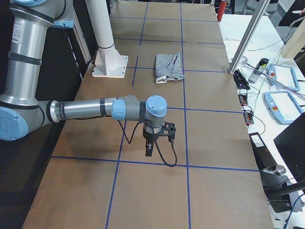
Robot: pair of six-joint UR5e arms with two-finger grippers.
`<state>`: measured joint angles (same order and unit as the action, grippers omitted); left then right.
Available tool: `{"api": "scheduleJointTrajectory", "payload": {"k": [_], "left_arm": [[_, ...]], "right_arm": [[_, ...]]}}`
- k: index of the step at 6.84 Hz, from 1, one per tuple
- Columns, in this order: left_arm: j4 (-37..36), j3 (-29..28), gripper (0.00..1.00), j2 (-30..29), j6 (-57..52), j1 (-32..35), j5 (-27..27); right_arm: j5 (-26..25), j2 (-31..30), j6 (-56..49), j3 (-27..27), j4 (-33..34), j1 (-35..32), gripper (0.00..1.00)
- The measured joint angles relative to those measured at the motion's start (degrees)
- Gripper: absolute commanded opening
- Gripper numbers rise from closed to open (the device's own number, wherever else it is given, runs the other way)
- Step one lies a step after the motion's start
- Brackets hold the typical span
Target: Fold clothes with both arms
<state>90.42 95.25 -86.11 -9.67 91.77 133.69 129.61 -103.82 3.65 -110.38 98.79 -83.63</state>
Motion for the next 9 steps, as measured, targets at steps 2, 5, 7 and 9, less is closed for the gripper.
{"api": "scheduleJointTrajectory", "payload": {"k": [2, 5, 7, 9], "left_arm": [[-1.5, 0.3, 1.00, -0.1, 0.0, 1.1, 2.9], [-1.7, 1.6, 1.00, -0.5, 0.4, 1.3, 3.2], [-1.5, 2.3, 1.00, -0.2, 0.2, 1.2, 2.7], [-1.5, 2.4, 1.00, 0.0, 0.2, 1.2, 2.2]], "right_arm": [[-0.3, -0.4, -0.6, 0.1, -0.4, -0.4, 1.00], [-0.4, -2.1, -4.7, 0.1, -1.9, -3.0, 1.00], [-0.4, -2.4, -5.0, 0.2, -2.0, -3.5, 1.00], [-0.4, -2.6, -4.8, 0.4, -2.0, -3.5, 1.00]]}}
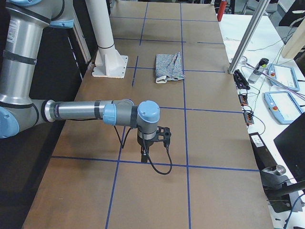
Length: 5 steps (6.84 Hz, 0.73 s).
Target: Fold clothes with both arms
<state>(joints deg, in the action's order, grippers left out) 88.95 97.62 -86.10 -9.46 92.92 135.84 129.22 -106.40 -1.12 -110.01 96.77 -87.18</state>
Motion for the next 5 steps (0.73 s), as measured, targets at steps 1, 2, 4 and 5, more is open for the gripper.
{"api": "scheduleJointTrajectory", "payload": {"k": [1, 2, 4, 5], "left_arm": [[0.0, 0.1, 1.00, 0.0, 0.1, 0.0, -0.1], [-0.1, 0.1, 1.00, 0.0, 0.1, 0.0, -0.1], [-0.1, 0.1, 1.00, 0.1, 0.1, 0.0, -0.1], [-0.1, 0.2, 1.00, 0.1, 0.2, -0.1, -0.1]], "right_arm": [[0.0, 0.0, 0.1, 0.4, 0.0, 0.0, 1.00], [0.1, 0.0, 0.2, 0.7, 0.0, 0.0, 1.00], [0.1, -0.2, 0.2, 0.8, 0.0, 0.0, 1.00], [0.1, -0.2, 0.3, 0.8, 0.0, 0.0, 1.00]]}}
